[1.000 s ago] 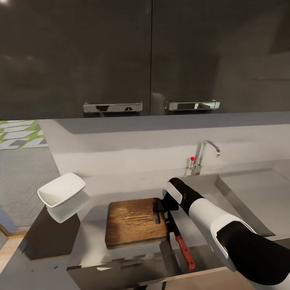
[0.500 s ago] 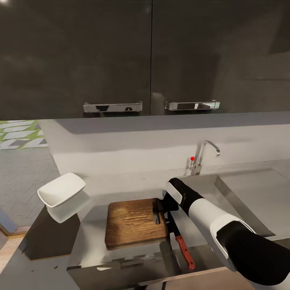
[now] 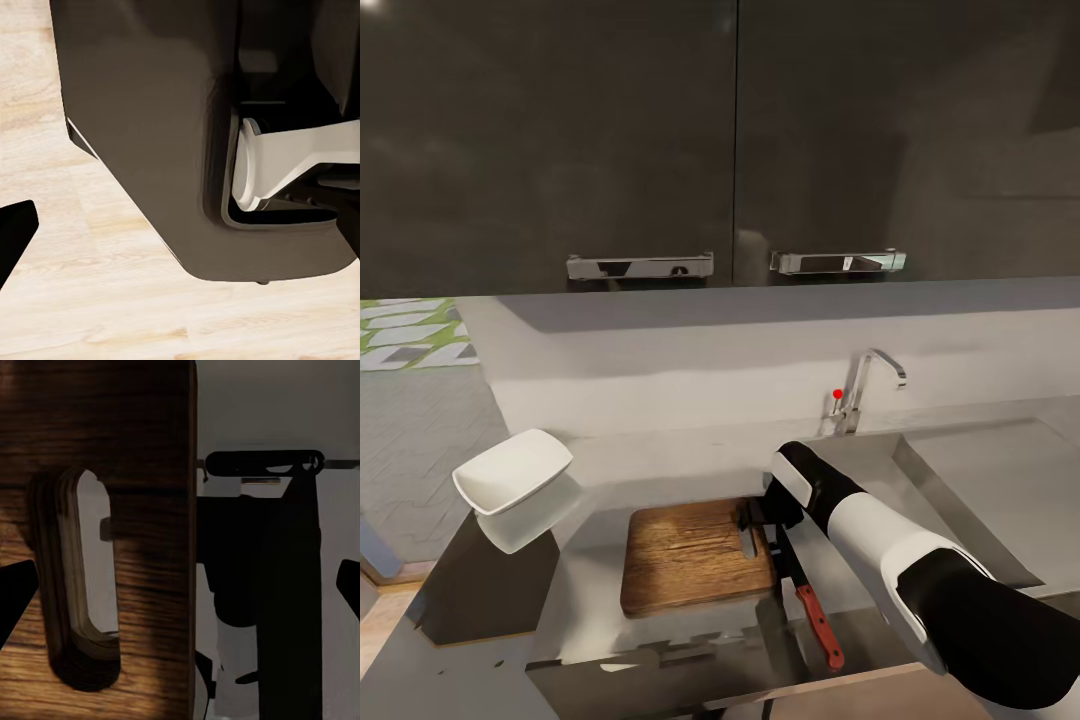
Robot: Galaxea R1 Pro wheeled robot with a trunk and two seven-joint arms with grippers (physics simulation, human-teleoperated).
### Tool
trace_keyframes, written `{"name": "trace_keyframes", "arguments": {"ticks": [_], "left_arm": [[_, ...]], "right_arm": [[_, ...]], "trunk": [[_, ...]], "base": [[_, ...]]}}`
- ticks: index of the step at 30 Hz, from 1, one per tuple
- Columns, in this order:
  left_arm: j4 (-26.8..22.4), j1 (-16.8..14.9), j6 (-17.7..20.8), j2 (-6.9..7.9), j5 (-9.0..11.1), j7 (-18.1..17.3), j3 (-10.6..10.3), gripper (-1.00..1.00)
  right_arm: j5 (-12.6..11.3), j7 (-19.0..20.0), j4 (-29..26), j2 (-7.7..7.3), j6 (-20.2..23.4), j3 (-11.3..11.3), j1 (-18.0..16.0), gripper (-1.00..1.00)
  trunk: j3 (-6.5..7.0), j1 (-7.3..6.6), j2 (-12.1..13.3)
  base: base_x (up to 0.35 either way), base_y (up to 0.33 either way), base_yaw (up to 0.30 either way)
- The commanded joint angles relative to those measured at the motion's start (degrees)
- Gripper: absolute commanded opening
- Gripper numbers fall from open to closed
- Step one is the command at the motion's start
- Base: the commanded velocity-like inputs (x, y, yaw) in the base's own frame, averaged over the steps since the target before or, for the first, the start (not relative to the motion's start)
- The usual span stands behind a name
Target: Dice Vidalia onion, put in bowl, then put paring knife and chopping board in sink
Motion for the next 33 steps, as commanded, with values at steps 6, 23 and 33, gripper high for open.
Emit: {"name": "trace_keyframes", "arguments": {"ticks": [6, 23, 33], "left_arm": [[-0.1, 0.0, -0.1, -0.01, 0.0, 0.0, 0.0, 1.00], [-0.1, 0.0, -0.1, -0.01, 0.0, 0.0, 0.0, 1.00], [-0.1, 0.0, -0.1, 0.18, 0.0, 0.0, 0.0, 1.00]], "right_arm": [[-0.7, -0.4, -0.1, -0.02, 0.1, 0.6, -0.1, 1.00], [-0.6, -0.5, -10.6, -0.09, 0.1, 1.0, -0.1, 1.00], [-0.6, -0.1, -16.8, -0.42, 0.1, 0.8, -0.1, 1.00]], "trunk": [[-0.11, 0.04, -0.1], [-0.11, 0.04, -0.1], [-0.11, 0.04, -0.1]], "base": [[0.000, 0.000, 0.000], [0.000, 0.000, 0.000], [-0.023, 0.017, 0.000]]}}
